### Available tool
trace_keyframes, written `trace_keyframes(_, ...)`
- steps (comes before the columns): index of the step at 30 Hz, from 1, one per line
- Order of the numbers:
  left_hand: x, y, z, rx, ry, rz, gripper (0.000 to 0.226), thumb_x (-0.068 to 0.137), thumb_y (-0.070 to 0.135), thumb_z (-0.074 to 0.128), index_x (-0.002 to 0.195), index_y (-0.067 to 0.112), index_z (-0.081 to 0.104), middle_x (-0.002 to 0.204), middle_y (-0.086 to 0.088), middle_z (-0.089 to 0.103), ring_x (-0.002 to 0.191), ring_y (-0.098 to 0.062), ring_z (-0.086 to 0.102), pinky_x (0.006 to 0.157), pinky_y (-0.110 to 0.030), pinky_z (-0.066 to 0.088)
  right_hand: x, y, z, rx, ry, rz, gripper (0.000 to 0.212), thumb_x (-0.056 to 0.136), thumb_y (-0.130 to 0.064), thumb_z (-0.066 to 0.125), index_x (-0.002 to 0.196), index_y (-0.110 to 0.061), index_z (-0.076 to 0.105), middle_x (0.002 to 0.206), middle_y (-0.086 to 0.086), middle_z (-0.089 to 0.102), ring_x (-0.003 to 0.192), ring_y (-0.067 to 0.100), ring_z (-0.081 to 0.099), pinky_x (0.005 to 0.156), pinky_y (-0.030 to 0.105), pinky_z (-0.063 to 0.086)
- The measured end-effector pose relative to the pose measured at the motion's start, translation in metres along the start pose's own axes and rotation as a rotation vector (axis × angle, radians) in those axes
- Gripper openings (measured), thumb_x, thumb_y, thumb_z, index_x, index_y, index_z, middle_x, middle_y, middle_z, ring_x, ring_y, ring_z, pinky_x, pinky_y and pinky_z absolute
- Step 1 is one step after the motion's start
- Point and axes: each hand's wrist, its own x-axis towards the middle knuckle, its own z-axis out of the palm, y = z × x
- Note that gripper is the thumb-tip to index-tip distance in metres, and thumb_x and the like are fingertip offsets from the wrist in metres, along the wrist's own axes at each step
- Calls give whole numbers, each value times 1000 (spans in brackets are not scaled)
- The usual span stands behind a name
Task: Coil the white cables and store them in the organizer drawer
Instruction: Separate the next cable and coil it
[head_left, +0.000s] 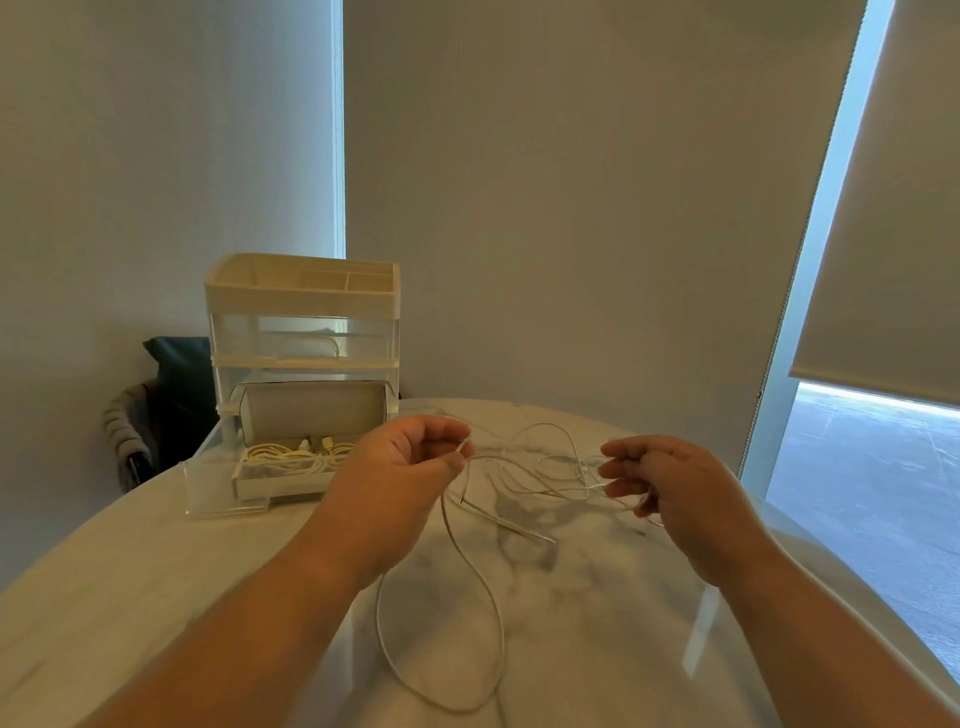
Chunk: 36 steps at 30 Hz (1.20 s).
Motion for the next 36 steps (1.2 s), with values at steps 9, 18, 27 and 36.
trace_keyframes(9, 7, -2, -4, -120, 187, 18, 35, 97, 1, 46, 103, 24, 71, 88, 0, 69, 72, -15, 53, 62, -29, 44, -2, -3, -3, -18, 117, -107, 39, 86, 13, 40, 95, -16, 65, 91, 2, 74, 49, 11, 53, 46, 22, 41)
trace_keyframes(18, 8, -4, -4, -162, 187, 4, 34, 96, 6, 50, 94, 29, 75, 81, -2, 64, 69, -25, 40, 54, -33, 34, -17, -14, 11, -111, -78, -184, 21, 95, -9, 58, 93, -28, 67, 86, 0, 76, 53, 12, 47, 58, 29, 41)
trace_keyframes(27, 3, -5, 8, -230, 139, -70, 33, 97, 6, 50, 95, 27, 75, 76, 4, 67, 67, -17, 43, 54, -31, 35, -40, -25, 41, -213, -277, -261, 9, 88, -41, 70, 88, -37, 78, 92, -2, 76, 91, 19, 70, 87, 38, 58)
trace_keyframes(36, -10, 3, 6, 652, 144, 298, 30, 93, 33, 62, 121, 40, 52, 116, 22, 47, 101, 7, 40, 86, -12, 32, -41, -30, 39, -196, -251, -184, 25, 95, -35, 63, 77, -22, 75, 70, -6, 70, 63, 4, 59, 67, 16, 46)
